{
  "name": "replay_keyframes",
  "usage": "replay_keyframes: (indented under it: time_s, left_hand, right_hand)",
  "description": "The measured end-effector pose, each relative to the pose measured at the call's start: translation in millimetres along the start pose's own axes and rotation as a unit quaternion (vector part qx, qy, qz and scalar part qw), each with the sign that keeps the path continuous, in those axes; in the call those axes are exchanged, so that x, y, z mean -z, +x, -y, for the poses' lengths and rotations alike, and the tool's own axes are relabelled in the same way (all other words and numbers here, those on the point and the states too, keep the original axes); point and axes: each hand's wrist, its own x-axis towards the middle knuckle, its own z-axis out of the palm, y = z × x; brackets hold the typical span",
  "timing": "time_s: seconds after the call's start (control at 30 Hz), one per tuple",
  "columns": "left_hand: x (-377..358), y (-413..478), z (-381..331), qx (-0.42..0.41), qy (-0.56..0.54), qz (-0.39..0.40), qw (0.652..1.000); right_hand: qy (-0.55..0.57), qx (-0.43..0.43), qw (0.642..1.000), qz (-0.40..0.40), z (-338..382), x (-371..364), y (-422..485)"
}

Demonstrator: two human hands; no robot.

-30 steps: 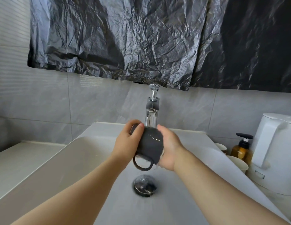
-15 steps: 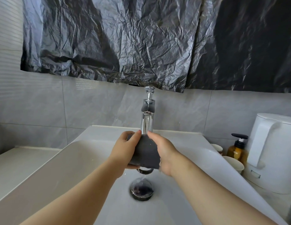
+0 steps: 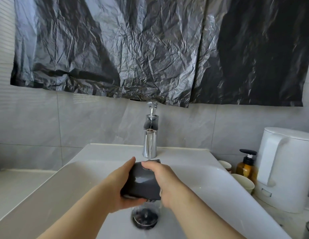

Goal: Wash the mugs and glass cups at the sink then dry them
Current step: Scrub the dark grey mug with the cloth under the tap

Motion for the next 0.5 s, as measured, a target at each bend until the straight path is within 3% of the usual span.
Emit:
replay_keyframes:
  time_s: [0.23,0.37,0.5]
  left_hand:
    - [4,5,0,-0.082,0.036,0.013,0.996]
    - [2,4,2,-0.040,0.020,0.033,0.998]
    - [-3,4,3,-0.098,0.001,0.020,0.995]
  right_hand:
    - [0.050,-0.053,0.996,0.057,4,3,0]
    - [0.011,-0.003,0.992,0.125,4,6,-10]
    - [-0.030,0.034,0.994,0.099,3,5,-12]
